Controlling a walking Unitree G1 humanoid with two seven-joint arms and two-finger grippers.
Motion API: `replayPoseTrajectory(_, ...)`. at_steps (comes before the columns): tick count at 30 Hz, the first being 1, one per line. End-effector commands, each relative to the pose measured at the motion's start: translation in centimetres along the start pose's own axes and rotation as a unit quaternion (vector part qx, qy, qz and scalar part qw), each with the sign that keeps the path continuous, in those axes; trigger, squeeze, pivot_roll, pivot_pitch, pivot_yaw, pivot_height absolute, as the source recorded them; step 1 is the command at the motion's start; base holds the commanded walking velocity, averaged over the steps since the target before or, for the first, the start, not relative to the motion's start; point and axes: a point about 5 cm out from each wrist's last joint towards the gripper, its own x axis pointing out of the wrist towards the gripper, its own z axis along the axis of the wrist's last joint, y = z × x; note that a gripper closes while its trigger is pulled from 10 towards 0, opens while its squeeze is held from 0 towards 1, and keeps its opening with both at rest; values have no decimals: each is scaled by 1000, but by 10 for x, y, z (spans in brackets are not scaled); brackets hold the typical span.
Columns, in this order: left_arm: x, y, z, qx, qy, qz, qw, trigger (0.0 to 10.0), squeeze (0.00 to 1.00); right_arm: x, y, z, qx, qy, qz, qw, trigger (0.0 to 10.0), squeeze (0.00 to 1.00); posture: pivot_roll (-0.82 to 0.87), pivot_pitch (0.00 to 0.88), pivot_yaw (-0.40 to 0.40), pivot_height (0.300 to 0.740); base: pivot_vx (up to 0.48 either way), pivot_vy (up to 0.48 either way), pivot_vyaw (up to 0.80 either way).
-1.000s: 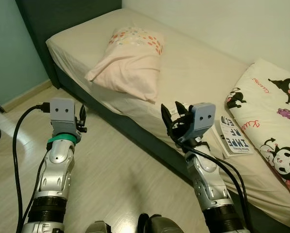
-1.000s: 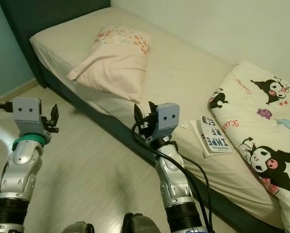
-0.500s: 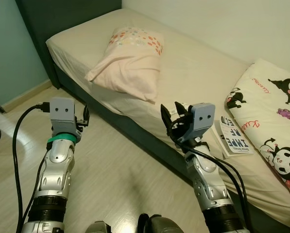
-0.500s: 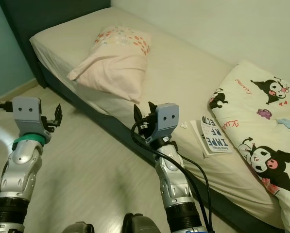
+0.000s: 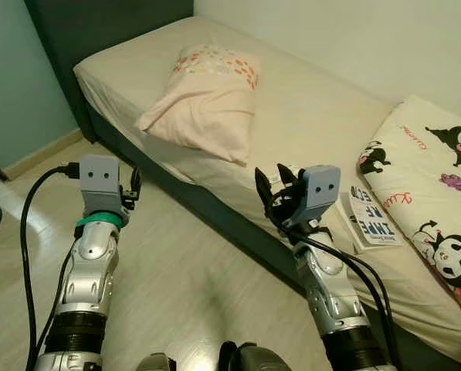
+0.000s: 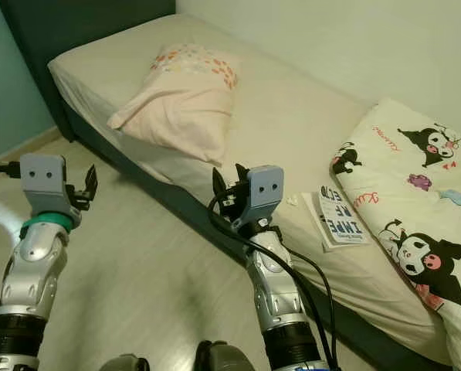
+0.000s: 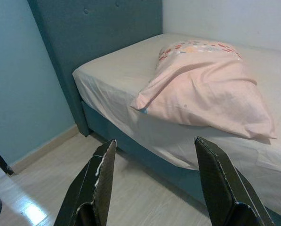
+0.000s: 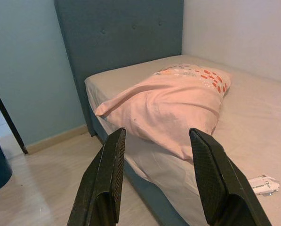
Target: Clean up the room
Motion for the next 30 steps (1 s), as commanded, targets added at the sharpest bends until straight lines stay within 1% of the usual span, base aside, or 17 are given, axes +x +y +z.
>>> replayPoseTrajectory(1, -1, -2, -5, -3, 10, -2, 1000, 10000, 0, -1, -3, -3, 2, 6, -7, 1000, 10000, 0, -12, 18, -35, 740, 0, 0, 0)
replayPoseTrajectory(9, 0, -2, -5, 0, 10, -1, 1000, 10000, 0, -1, -3, -3, 3, 5, -7, 1000, 10000, 0, -11, 19, -35, 740, 0, 0, 0)
replayPoseTrajectory(15, -2, -3, -7, -9, 13, -4, 1000, 10000, 0, -2, -4, -4, 4, 7, -10, 1000, 10000, 0, -11, 20, -34, 740, 0, 0, 0)
replayPoseTrajectory(21, -3, -4, -8, -15, 17, -7, 1000, 10000, 0, -2, -8, -6, 26, 11, -29, 999, 10000, 0, -10, 21, -35, 740, 0, 0, 0)
replayPoseTrajectory(27, -3, -4, -9, -14, 18, -6, 1000, 10000, 0, -2, -11, -6, 32, 10, -35, 999, 10000, 0, -11, 22, -35, 740, 0, 0, 0)
replayPoseTrajectory(28, -3, -4, -9, -13, 18, -5, 1000, 10000, 0, -2, -11, -6, 35, 10, -35, 999, 10000, 1000, -11, 22, -35, 740, 0, 0, 0)
replayPoseTrajectory(30, -3, -4, -9, -13, 18, -5, 1000, 10000, 0, -2, -11, -6, 36, 10, -35, 999, 10000, 1000, -11, 22, -35, 740, 0, 0, 0)
